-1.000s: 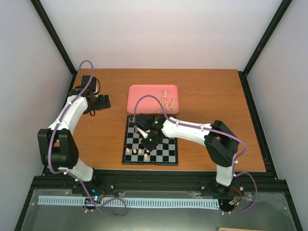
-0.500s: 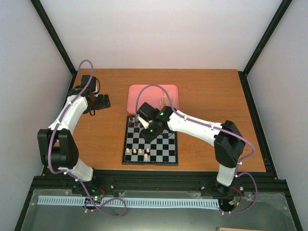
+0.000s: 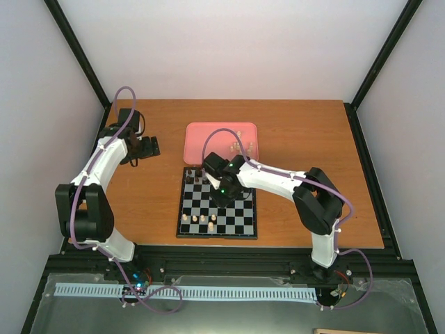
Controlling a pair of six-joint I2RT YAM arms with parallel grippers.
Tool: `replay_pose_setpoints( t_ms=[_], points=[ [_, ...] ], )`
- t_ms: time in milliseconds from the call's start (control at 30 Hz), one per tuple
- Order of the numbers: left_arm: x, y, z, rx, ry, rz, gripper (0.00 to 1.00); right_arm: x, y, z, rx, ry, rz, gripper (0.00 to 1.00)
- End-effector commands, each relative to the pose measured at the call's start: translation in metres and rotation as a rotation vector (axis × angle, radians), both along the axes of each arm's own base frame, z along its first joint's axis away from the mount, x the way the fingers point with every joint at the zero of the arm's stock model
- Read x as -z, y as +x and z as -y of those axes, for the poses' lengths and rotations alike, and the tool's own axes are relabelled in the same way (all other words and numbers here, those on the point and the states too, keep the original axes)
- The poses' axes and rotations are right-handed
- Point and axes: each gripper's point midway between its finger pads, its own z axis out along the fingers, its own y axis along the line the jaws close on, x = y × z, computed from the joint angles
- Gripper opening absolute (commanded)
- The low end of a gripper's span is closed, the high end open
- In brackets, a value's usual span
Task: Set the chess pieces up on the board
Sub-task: Place the chess piece on the chessboard.
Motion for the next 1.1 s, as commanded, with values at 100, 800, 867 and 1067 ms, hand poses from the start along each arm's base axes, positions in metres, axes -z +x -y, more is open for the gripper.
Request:
replay_pose_setpoints(
  t_ms=[100, 800, 867, 1067],
  points=[
    [-0.009, 0.008, 0.001, 0.009, 0.013, 0.017, 0.99, 0.020, -0.017, 0.005, -0.029, -0.008, -0.061, 0.39],
    [-0.006, 0.003, 0.001, 0.010, 0.015, 0.010, 1.00, 0.032, -0.033, -0.009, -0.076, -0.031, -0.088, 0.38],
    [-0.006, 0.003, 0.001, 0.011, 0.015, 0.011, 1.00, 0.031, -0.034, -0.010, -0.080, -0.031, -0.088, 0.38],
    [-0.006, 0.002, 0.000, 0.010, 0.017, 0.011, 1.00, 0.028, -0.035, -0.012, -0.089, -0.026, -0.084, 0.38]
  ],
)
